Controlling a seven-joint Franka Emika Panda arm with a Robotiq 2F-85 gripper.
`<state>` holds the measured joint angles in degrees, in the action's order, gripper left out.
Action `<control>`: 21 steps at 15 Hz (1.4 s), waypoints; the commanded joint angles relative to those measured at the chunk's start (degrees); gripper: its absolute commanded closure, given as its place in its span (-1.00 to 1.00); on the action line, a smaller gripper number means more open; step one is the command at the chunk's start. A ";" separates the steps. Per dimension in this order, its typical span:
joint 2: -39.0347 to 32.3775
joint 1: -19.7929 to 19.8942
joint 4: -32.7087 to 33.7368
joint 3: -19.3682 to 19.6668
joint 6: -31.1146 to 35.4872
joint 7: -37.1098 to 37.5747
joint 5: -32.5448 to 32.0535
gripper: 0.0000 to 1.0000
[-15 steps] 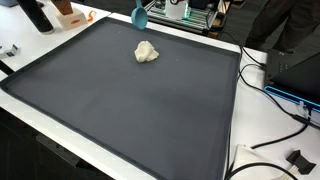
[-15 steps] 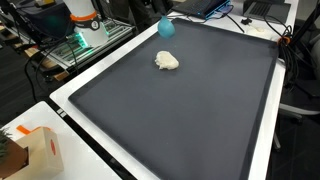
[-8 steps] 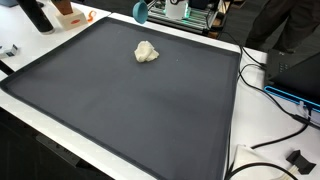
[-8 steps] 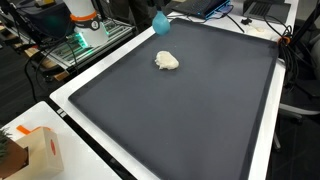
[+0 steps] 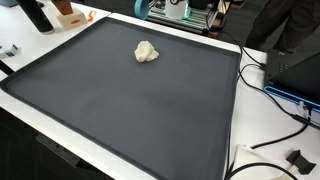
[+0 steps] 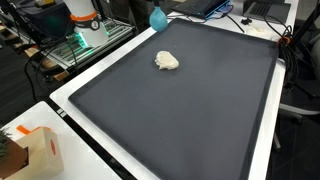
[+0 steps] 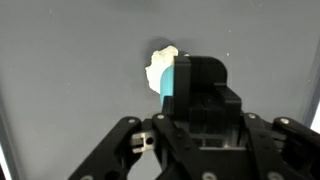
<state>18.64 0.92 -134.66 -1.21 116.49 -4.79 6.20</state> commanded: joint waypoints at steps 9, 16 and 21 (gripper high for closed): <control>-0.99 -0.69 0.94 2.06 -0.80 -1.87 1.37 0.50; -7.52 0.81 4.78 14.94 -9.52 -31.42 18.17 0.50; -15.75 4.83 9.64 19.33 -21.21 -48.71 27.22 0.50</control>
<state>8.60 3.48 -129.12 16.62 102.12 -44.97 28.42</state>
